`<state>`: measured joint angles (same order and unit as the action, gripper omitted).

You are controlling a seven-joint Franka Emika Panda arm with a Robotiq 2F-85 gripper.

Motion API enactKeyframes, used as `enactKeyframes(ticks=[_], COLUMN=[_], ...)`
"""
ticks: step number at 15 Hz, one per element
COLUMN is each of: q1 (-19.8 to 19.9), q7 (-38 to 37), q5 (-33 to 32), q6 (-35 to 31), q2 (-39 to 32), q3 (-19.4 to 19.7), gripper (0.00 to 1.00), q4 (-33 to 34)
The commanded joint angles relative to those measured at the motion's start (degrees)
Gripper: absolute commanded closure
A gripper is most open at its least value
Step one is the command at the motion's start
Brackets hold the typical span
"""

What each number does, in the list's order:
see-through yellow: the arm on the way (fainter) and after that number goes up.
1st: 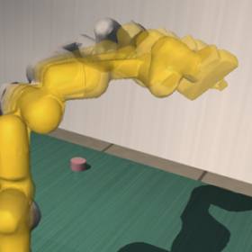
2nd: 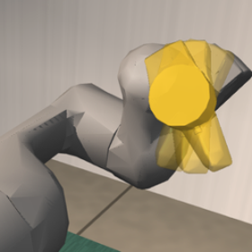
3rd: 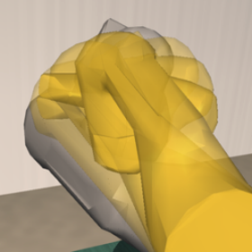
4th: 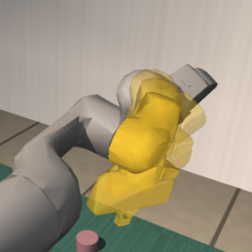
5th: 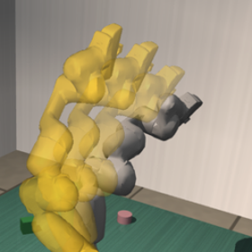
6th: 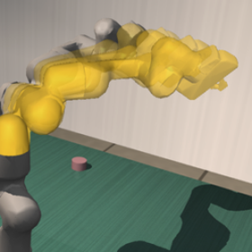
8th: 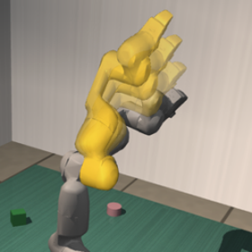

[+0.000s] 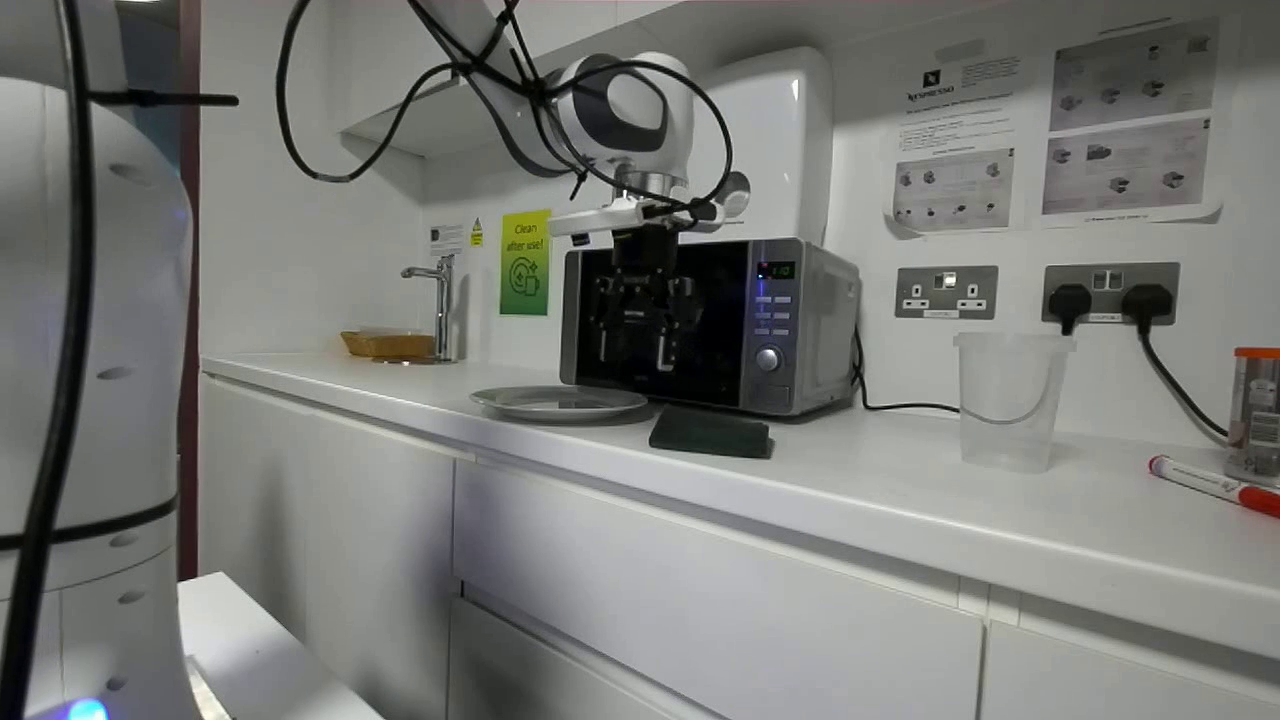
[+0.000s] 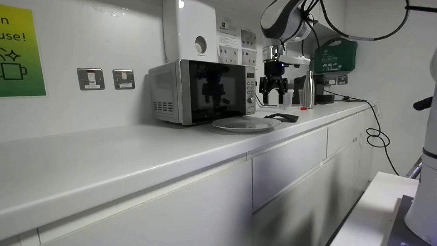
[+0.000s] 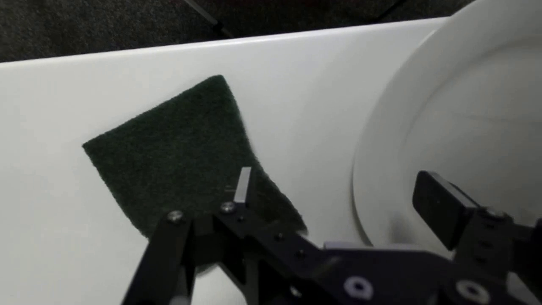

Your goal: Pick up an object from the table

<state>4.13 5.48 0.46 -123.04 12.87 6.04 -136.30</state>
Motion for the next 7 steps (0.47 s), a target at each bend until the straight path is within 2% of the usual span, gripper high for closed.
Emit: enactKeyframes(ticks=[1, 7], q1=[-0.1, -0.3], q7=[-0.1, -0.2], q5=[0.8, 1.4], q6=[0.2, 0.4], q2=[0.7, 2.1], q3=[-0.3, -0.5], gripper=[0.00, 0.00], q4=[0.0, -0.4])
